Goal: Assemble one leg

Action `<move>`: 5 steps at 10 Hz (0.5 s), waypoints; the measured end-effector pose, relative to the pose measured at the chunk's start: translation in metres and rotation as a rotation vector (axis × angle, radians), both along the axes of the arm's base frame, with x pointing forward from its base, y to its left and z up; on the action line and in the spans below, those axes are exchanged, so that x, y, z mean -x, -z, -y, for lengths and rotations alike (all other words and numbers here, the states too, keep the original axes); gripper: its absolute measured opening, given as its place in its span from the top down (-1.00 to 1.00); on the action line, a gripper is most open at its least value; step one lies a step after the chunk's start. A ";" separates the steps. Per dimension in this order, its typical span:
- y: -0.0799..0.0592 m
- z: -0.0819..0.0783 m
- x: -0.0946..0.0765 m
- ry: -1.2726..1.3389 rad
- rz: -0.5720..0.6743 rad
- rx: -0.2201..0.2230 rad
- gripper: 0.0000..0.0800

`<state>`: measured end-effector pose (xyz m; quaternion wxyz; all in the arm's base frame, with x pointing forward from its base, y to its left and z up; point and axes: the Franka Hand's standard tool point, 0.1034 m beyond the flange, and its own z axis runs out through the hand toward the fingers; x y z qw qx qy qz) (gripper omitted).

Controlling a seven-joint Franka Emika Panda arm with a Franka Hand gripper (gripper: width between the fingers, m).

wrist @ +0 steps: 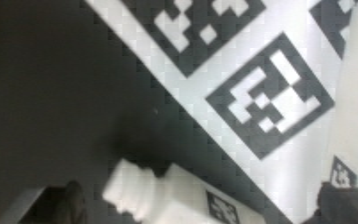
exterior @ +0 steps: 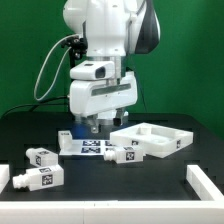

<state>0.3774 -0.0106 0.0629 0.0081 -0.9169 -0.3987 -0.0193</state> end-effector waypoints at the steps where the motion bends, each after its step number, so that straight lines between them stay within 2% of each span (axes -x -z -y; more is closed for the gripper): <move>1: 0.000 0.000 -0.001 -0.001 0.001 0.000 -0.62; 2: 0.000 -0.001 0.000 0.001 -0.001 -0.001 -0.62; 3: 0.001 -0.018 0.004 0.076 -0.009 -0.002 -0.62; 4: 0.002 -0.047 0.009 0.075 -0.014 0.002 -0.62; 5: 0.005 -0.065 0.009 0.062 0.003 -0.003 -0.62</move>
Offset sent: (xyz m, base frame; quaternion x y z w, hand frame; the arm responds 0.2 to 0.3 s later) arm -0.0313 0.0694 0.0002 -0.0348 -0.0526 0.0552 0.9965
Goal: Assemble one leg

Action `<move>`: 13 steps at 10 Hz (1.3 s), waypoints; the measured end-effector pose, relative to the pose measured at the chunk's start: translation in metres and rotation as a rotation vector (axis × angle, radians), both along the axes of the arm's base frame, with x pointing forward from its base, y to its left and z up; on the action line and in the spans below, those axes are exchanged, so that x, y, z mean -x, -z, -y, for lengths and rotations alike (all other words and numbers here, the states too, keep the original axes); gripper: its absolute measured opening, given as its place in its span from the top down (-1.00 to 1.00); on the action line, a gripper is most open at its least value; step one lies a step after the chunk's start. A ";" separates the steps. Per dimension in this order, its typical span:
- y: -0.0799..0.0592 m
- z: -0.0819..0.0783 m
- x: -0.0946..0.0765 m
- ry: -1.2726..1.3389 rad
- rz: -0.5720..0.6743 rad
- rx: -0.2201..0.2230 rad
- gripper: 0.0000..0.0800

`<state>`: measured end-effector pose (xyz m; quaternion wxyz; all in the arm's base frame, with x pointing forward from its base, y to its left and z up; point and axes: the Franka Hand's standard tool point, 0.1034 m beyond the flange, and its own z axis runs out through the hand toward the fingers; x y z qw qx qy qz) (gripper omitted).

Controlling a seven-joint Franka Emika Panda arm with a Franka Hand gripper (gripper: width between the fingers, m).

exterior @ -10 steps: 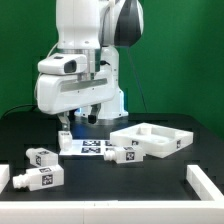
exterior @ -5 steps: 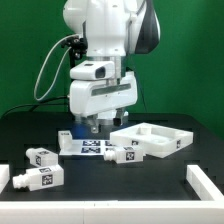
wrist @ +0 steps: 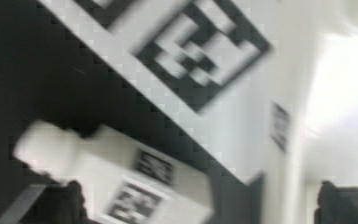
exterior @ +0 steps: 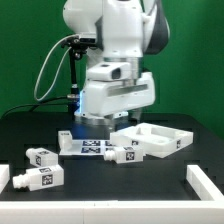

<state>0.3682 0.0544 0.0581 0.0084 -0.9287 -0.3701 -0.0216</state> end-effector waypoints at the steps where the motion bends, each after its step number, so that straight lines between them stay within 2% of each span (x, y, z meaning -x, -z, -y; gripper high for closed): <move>1: 0.007 -0.013 0.000 0.001 0.024 -0.009 -0.62; 3: 0.028 -0.013 0.003 -0.006 0.036 -0.020 -0.62; 4: 0.032 -0.013 0.000 -0.001 0.050 -0.025 -0.62; 8: 0.034 -0.022 -0.014 0.001 0.146 -0.046 -0.62; 9: 0.032 -0.025 -0.014 -0.008 0.137 -0.044 -0.62; 10: 0.024 -0.025 -0.018 -0.011 0.131 -0.039 -0.62; 13: 0.024 -0.026 -0.020 -0.012 0.134 -0.040 -0.62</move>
Offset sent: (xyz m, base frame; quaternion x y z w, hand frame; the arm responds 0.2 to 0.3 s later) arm -0.0066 -0.0102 -0.0281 -0.0076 0.0192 -0.0099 0.9997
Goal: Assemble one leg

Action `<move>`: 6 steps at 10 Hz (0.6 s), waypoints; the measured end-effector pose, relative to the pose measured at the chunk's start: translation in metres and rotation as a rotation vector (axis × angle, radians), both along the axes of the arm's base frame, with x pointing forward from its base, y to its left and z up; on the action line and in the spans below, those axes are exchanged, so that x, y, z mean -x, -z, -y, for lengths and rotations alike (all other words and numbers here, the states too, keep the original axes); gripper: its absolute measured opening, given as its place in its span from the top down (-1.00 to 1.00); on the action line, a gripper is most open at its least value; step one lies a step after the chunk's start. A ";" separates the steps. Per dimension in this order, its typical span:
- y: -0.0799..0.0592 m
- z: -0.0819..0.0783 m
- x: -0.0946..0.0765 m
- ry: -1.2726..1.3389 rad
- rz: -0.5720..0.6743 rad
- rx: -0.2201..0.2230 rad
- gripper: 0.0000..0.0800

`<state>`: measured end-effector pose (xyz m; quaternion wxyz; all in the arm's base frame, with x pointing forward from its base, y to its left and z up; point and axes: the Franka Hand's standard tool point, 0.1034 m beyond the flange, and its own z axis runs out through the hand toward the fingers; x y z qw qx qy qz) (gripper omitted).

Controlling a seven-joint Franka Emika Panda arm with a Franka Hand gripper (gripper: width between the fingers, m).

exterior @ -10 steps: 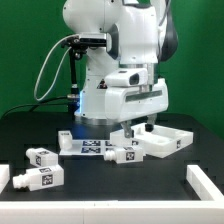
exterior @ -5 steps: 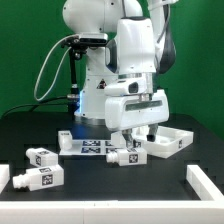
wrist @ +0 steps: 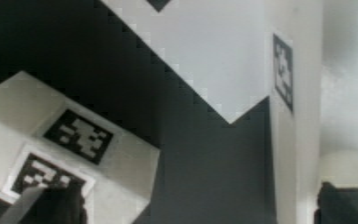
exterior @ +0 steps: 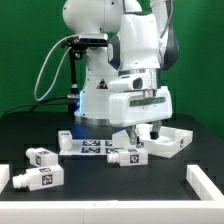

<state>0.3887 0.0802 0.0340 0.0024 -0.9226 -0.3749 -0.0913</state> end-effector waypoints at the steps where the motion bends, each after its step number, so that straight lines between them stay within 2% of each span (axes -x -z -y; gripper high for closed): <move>1: 0.001 0.000 0.003 0.009 -0.015 0.001 -0.62; 3: 0.001 -0.008 0.016 0.031 -0.092 0.011 -0.62; 4: 0.007 -0.010 0.020 0.028 -0.105 0.013 -0.62; 6: 0.022 -0.003 0.025 0.041 -0.126 0.014 -0.62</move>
Offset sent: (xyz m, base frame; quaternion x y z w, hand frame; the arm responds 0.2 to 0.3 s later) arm -0.0143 -0.0125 -0.0145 -0.0260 -0.0859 0.0240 0.9957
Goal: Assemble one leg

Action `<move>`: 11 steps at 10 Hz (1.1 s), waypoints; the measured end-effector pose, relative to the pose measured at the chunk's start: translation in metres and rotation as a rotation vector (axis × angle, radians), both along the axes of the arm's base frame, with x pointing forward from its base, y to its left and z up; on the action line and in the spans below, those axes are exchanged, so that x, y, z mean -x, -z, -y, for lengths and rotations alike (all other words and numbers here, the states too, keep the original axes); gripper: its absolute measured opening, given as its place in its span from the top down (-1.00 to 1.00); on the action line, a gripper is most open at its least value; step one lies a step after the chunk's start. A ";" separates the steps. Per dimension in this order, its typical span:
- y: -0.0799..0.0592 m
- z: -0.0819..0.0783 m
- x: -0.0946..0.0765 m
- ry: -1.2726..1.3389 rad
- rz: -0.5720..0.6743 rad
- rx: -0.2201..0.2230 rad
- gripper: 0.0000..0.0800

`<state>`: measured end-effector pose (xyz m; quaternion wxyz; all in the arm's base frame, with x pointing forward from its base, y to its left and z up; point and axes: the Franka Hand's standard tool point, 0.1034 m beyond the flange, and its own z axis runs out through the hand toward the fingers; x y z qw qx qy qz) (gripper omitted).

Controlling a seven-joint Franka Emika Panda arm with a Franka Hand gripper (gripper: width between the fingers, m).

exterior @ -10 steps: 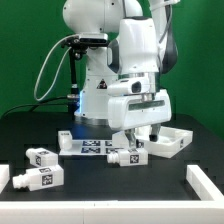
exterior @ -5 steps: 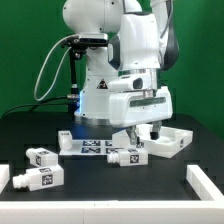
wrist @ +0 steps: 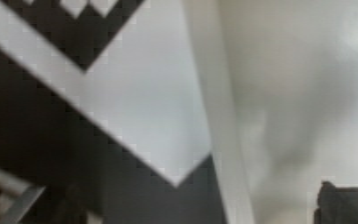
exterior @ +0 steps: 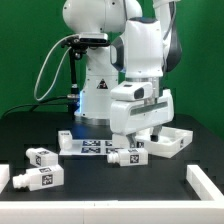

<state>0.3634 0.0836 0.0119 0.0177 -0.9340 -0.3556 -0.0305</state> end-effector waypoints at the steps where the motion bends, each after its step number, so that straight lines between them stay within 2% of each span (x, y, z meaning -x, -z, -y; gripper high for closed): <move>1: 0.004 0.000 0.001 0.000 0.002 -0.002 -0.62; 5: 0.006 -0.002 0.002 0.010 -0.004 -0.002 -0.60; 6: 0.006 -0.002 0.003 0.010 -0.004 -0.002 -0.21; 7: 0.006 -0.002 0.003 0.010 -0.004 -0.002 0.28; 8: 0.006 -0.002 0.003 0.010 -0.004 -0.002 0.28; 9: 0.006 -0.002 0.003 0.010 -0.005 -0.002 0.71; 10: 0.006 -0.002 0.002 0.012 -0.004 -0.002 0.71; 11: 0.005 0.000 0.002 0.026 -0.007 -0.001 0.86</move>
Offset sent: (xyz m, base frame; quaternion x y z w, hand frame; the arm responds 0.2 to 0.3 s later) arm 0.0000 0.0000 0.0000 0.0000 0.0000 0.0000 1.0000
